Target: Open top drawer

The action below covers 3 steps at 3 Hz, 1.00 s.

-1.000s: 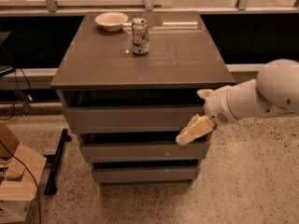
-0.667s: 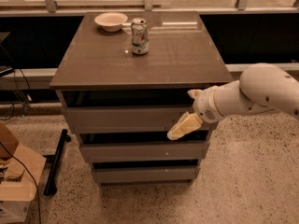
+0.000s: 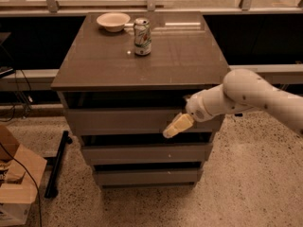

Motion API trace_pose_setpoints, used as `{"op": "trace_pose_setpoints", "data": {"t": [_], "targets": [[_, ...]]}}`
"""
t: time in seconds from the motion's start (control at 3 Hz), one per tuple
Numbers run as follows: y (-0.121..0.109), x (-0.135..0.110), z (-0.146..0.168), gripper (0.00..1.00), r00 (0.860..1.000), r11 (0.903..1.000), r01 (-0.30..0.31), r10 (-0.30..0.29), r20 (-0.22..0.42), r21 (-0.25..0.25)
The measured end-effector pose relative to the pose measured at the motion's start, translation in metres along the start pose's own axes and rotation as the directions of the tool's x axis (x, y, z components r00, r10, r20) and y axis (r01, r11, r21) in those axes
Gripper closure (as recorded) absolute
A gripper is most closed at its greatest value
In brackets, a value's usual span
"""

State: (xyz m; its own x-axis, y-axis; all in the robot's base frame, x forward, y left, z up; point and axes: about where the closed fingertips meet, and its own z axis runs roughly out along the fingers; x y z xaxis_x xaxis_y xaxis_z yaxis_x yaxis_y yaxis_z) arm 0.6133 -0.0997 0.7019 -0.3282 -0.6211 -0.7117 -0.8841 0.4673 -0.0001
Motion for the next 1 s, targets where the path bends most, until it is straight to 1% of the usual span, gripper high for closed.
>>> {"op": "trace_pose_setpoints", "data": {"t": [0.33, 0.67, 1.0], "targets": [[-0.0104, 0.0298, 0.021, 0.02, 0.997, 0.9991, -0.035, 0.033, -0.067, -0.022], [-0.0075, 0.0381, 0.015, 0.25, 0.995, 0.9995, -0.017, 0.015, -0.099, -0.027], [-0.0075, 0.0374, 0.0143, 0.49, 0.995, 0.9995, -0.017, 0.015, -0.099, -0.027]]}}
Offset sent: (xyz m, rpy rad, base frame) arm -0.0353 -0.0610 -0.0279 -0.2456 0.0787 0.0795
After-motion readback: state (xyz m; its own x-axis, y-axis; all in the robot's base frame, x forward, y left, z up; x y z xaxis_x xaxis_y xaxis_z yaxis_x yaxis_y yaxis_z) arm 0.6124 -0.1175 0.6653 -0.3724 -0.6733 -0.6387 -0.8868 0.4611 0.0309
